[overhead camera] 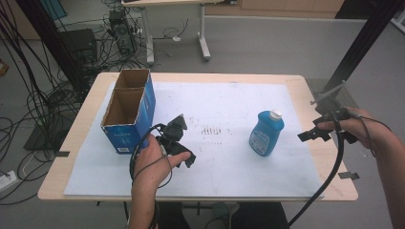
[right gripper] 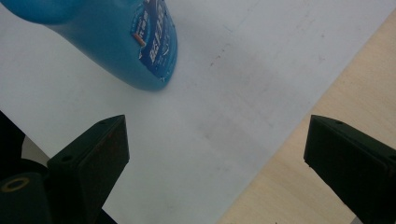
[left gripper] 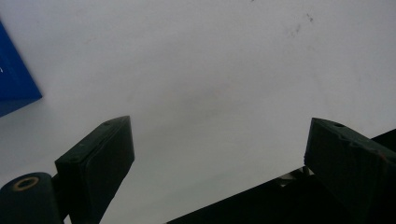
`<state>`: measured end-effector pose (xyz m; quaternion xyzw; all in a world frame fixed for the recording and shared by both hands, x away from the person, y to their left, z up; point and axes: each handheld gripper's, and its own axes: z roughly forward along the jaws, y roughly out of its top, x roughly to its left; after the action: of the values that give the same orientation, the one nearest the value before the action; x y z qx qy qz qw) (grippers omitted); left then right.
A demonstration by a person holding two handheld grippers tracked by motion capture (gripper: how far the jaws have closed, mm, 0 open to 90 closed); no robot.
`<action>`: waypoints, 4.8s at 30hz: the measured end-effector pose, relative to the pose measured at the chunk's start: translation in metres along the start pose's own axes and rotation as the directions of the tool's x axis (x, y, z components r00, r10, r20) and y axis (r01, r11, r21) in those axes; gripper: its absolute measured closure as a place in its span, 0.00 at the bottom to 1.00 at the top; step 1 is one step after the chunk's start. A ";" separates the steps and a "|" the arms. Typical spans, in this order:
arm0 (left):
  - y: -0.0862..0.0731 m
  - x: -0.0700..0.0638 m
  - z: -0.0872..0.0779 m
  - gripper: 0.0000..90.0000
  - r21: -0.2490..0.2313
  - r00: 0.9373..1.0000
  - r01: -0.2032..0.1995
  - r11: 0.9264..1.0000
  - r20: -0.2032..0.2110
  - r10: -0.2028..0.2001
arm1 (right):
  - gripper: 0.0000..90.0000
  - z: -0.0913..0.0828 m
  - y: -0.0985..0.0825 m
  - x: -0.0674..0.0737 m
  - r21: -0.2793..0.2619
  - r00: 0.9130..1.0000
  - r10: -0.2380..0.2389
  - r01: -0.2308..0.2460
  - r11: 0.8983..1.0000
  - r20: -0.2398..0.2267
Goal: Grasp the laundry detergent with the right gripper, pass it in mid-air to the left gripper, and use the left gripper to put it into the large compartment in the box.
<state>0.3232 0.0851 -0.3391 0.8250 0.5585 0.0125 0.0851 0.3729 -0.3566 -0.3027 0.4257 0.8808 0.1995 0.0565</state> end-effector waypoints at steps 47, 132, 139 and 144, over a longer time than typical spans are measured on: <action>-0.001 -0.004 0.005 0.10 0.022 1.000 -0.003 1.000 0.018 0.002 | 0.07 0.050 -0.042 0.054 -0.112 1.000 -0.021 0.020 0.994 -0.009; -0.004 -0.004 0.003 0.09 0.046 1.000 0.007 0.999 0.013 -0.008 | 0.03 0.133 -0.061 0.076 -0.664 0.996 0.070 -0.086 0.743 -0.051; -0.004 -0.006 0.003 0.09 0.047 1.000 -0.001 0.999 0.024 0.000 | 0.03 0.138 -0.056 0.074 -0.700 0.996 0.079 -0.082 0.710 -0.037; -0.003 -0.007 0.002 0.09 0.042 1.000 -0.004 0.999 0.028 0.003 | 0.03 0.141 -0.053 0.073 -0.711 0.996 0.082 -0.078 0.699 -0.028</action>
<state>0.3182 0.0797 -0.3407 0.8277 0.5560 -0.0105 0.0755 0.3259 -0.2871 -0.4474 0.4095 0.7163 0.5244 0.2102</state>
